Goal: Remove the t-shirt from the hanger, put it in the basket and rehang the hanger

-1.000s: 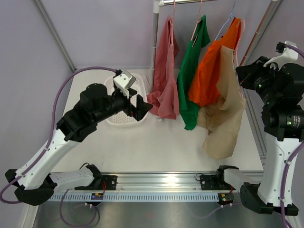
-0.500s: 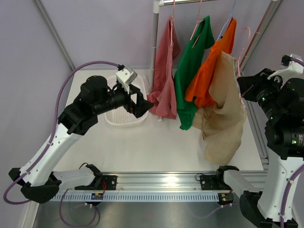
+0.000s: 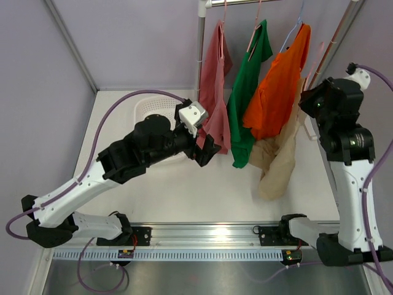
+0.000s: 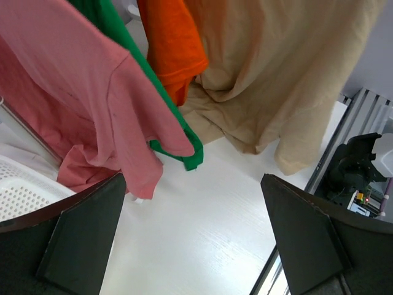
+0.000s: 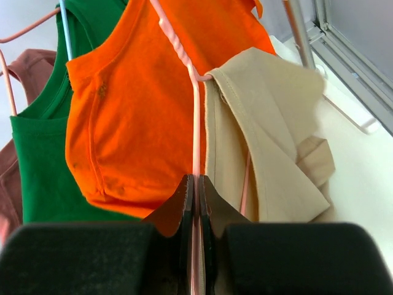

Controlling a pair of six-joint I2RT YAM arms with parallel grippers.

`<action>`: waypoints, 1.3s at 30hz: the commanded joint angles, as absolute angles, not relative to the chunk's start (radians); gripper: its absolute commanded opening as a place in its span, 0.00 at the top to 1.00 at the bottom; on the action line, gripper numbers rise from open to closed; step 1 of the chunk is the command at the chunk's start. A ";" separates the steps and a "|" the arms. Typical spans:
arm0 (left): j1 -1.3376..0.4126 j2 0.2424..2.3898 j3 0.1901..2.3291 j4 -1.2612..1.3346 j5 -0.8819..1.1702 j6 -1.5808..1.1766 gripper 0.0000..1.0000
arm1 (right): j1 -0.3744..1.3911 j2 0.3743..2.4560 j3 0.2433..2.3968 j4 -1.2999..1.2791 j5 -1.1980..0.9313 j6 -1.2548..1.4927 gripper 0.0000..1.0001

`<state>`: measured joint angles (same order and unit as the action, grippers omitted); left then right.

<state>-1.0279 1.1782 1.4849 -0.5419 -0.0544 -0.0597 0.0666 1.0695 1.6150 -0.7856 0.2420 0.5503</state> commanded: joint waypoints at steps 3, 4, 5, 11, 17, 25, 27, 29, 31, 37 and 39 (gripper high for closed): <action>-1.084 1.249 1.529 -0.428 -0.218 -0.064 0.01 | 0.186 1.258 1.807 -0.739 0.469 0.519 1.00; -1.094 1.274 1.538 -0.426 -0.225 -0.069 0.01 | 0.189 1.303 1.853 -0.744 0.483 0.509 1.00; -1.098 1.287 1.545 -0.422 -0.241 -0.069 0.01 | 0.195 1.328 1.880 -0.753 0.521 0.508 1.00; -1.111 1.348 1.584 -0.344 -0.279 -0.077 0.01 | 0.313 1.474 1.990 -0.785 0.751 0.521 1.00; -1.115 1.428 1.635 -0.290 -0.256 -0.092 0.01 | 0.396 1.497 1.925 -0.706 0.810 0.526 1.00; -1.117 1.488 1.647 -0.227 -0.155 -0.081 0.01 | 0.454 1.523 1.950 -0.704 0.847 0.544 1.00; -1.117 1.502 1.644 -0.210 -0.137 -0.087 0.01 | 0.460 1.537 1.988 -0.735 0.848 0.561 1.00; -1.118 1.506 1.632 -0.180 -0.115 -0.087 0.01 | 0.469 1.537 1.997 -0.735 0.848 0.560 1.00; -1.120 1.509 1.621 -0.158 -0.103 -0.086 0.01 | 0.479 1.528 1.996 -0.730 0.838 0.561 1.00; -1.120 1.540 1.612 -0.091 -0.112 -0.054 0.02 | 0.486 1.496 2.000 -0.753 0.775 0.574 1.00; -1.120 1.554 1.615 -0.071 -0.114 -0.040 0.05 | 0.488 1.474 1.983 -0.755 0.753 0.577 1.00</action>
